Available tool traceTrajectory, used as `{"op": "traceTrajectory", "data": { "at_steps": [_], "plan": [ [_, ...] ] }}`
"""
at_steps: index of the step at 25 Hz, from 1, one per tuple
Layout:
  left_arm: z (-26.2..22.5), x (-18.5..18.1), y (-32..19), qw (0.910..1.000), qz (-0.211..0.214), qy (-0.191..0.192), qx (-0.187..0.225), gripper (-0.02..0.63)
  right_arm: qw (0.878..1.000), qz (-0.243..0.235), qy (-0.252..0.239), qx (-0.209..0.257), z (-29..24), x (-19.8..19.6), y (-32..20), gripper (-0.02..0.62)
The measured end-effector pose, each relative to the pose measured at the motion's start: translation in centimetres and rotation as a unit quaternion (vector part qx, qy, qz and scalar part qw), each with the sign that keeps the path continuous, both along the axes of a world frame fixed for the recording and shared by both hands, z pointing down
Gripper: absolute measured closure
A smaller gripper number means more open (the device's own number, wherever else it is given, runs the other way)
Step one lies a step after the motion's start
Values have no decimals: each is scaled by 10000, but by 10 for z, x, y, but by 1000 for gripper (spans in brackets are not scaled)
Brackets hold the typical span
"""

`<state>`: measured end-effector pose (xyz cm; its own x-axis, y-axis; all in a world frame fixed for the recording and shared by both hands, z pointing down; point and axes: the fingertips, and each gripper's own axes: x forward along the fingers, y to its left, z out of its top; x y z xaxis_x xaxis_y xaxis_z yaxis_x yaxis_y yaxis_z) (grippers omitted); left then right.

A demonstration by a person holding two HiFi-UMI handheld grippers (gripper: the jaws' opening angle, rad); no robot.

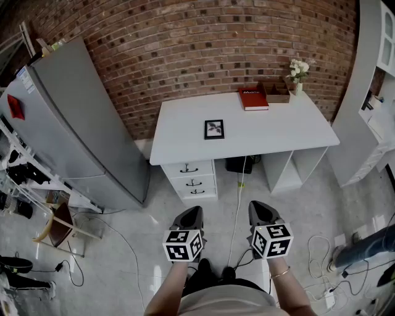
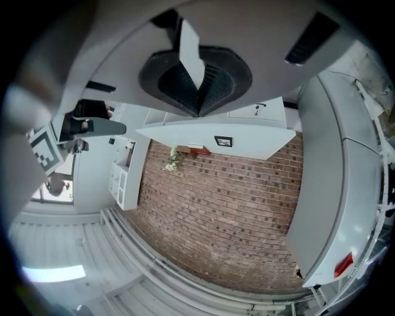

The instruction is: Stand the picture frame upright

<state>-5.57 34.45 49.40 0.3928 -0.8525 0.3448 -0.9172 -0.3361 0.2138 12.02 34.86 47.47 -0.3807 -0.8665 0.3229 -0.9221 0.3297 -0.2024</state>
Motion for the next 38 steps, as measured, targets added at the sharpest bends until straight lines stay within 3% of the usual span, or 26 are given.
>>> {"op": "traceTrajectory", "data": {
  "at_steps": [21, 25, 29, 38],
  "plan": [
    [-7, 20, 13, 9995, -143, -92, 278, 612, 9993, -123, -248, 259, -3, 18, 12, 591],
    [-12, 21, 13, 9992, -232, -54, 315, 547, 9993, -37, -311, 223, -4, 27, 11, 572],
    [-18, 21, 5, 9990, -258, -73, 345, 500, 9977, -15, -673, 64, -5, 30, 0, 519],
    [-14, 3, -42, 9990, -317, 49, 303, 482, 9972, -57, -750, 12, -3, 13, -46, 514]
  ]
}}
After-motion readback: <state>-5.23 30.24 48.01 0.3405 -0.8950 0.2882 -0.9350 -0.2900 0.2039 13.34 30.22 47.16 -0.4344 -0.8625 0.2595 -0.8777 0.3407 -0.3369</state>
